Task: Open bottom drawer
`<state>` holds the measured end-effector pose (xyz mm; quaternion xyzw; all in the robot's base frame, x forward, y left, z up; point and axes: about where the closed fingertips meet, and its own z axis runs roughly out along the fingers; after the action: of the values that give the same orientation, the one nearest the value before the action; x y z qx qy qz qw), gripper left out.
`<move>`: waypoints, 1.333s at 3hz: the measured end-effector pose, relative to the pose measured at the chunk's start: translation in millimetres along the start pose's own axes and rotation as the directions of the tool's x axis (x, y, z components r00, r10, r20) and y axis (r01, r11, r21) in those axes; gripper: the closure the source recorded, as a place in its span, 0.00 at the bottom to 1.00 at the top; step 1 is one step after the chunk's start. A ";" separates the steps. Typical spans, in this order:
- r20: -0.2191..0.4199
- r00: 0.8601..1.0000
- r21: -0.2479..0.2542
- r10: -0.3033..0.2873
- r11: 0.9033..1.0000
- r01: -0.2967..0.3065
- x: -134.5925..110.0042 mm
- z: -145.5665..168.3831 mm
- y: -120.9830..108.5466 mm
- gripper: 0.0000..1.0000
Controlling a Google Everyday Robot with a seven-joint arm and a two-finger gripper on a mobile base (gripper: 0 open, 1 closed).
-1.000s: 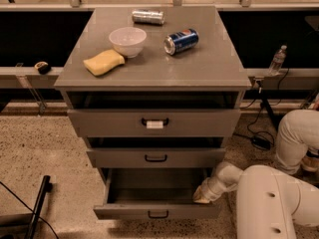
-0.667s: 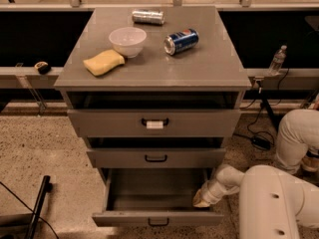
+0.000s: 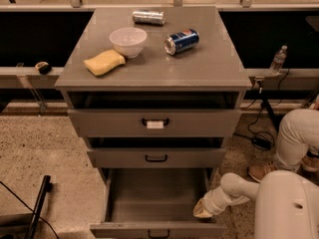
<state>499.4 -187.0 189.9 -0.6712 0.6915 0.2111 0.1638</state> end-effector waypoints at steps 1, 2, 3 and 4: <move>0.061 0.998 0.106 -0.026 0.994 0.019 -18.4 -29.8 13.3 1.00; 0.150 0.980 0.291 -0.129 0.953 0.081 -62.5 -86.4 16.7 1.00; 0.182 0.974 0.362 -0.133 0.930 0.059 -59.8 -110.1 22.7 0.84; 0.183 0.974 0.361 -0.130 0.931 0.056 -59.8 -109.8 22.9 0.60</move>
Offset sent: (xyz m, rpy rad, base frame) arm -0.0174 -0.0163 0.2151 0.2960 -0.5835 -0.1681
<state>485.6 -191.6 316.1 -0.6378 0.6649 0.1429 0.3616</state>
